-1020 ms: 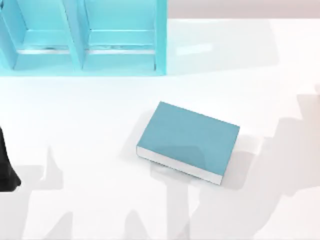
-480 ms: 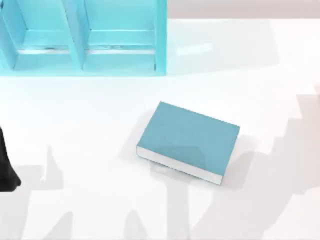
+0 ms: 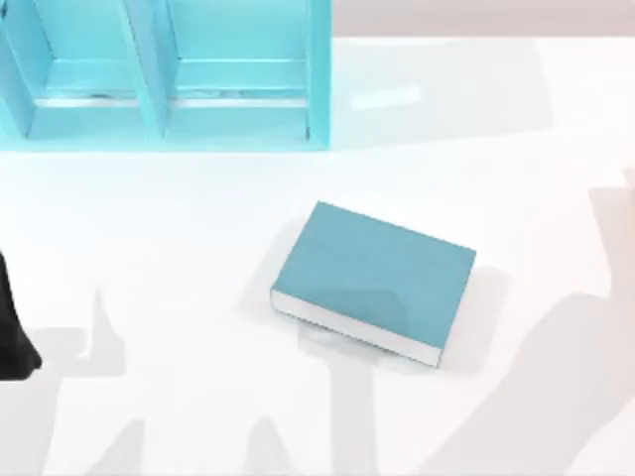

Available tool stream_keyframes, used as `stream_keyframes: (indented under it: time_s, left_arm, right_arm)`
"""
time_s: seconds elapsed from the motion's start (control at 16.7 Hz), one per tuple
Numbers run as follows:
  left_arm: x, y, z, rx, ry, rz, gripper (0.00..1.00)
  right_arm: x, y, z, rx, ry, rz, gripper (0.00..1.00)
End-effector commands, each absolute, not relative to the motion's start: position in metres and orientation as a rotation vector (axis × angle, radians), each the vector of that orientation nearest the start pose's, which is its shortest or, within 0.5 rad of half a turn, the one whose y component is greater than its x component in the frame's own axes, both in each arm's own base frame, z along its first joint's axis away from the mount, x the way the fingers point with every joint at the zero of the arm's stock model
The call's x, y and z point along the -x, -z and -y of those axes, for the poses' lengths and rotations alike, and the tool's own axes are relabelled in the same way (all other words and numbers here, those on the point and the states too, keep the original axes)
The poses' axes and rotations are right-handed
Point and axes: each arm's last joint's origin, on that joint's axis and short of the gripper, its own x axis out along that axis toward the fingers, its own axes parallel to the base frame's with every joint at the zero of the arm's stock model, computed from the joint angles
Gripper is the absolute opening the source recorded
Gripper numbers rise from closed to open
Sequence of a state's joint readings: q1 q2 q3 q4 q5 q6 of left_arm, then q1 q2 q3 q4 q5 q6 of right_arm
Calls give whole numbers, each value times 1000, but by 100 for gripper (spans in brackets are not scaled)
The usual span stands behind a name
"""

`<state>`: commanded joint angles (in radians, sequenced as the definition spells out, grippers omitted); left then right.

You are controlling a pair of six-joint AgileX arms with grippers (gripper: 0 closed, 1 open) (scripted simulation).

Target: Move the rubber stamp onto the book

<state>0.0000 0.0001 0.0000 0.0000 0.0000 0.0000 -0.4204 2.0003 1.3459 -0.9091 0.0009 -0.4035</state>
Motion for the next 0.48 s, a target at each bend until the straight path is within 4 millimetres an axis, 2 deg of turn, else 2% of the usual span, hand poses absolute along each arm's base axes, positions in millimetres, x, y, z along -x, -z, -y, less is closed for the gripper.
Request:
stream_keyframes:
  time_s: [0.12,0.3,0.48]
  left_arm:
    - [-106,-160,1,0,0,0,100]
    - [-106,-160,1,0,0,0,100]
    - [-106,-160,1,0,0,0,100]
  right_arm:
    - [-336,-132,147,-7,9,-1566,100]
    - [-336,-132,147,-7,9,-1566,100]
    - [-336,-132,147,-7,9,-1566,77]
